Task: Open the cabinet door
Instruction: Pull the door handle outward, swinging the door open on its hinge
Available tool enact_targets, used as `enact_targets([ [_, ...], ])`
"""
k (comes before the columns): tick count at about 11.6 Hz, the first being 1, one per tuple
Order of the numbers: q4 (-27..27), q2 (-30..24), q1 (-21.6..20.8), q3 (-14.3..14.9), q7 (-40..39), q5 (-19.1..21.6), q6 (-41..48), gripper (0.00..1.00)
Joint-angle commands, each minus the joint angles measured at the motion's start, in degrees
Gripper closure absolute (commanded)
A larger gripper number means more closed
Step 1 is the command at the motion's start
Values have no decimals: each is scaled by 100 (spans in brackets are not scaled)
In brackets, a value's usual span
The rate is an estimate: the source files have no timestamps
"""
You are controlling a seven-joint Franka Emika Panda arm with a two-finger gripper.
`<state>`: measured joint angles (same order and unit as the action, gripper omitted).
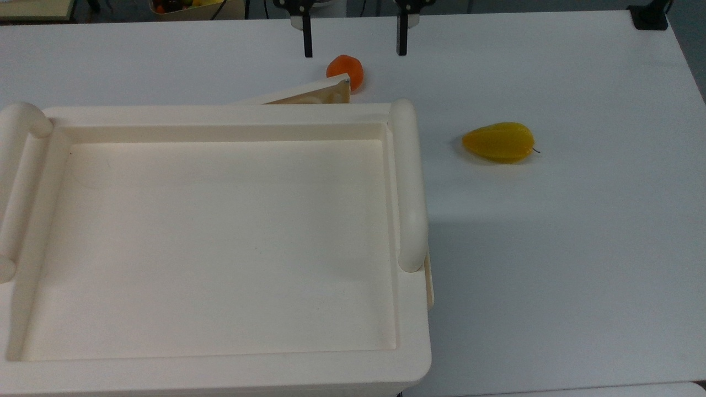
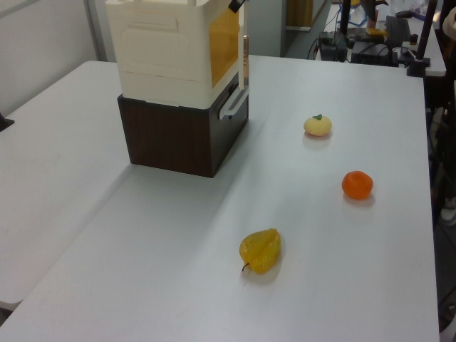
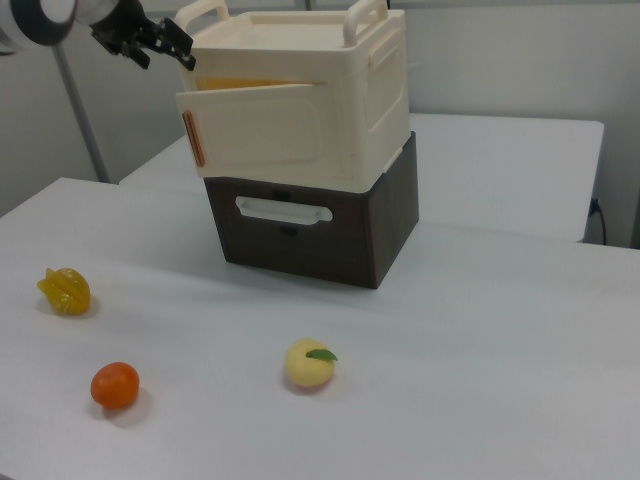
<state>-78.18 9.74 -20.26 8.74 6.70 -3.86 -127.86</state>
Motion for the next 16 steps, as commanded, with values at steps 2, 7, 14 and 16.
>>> enact_targets([
  [2,14,458,-57,23,42,-62,-530,0],
  [7,-48,196,-4,49,-2,-123,566,0],
  [14,-31,-350,452,119,-738,-36,2895,0],
  [16,-48,-403,558,119,-854,-18,3161,0],
])
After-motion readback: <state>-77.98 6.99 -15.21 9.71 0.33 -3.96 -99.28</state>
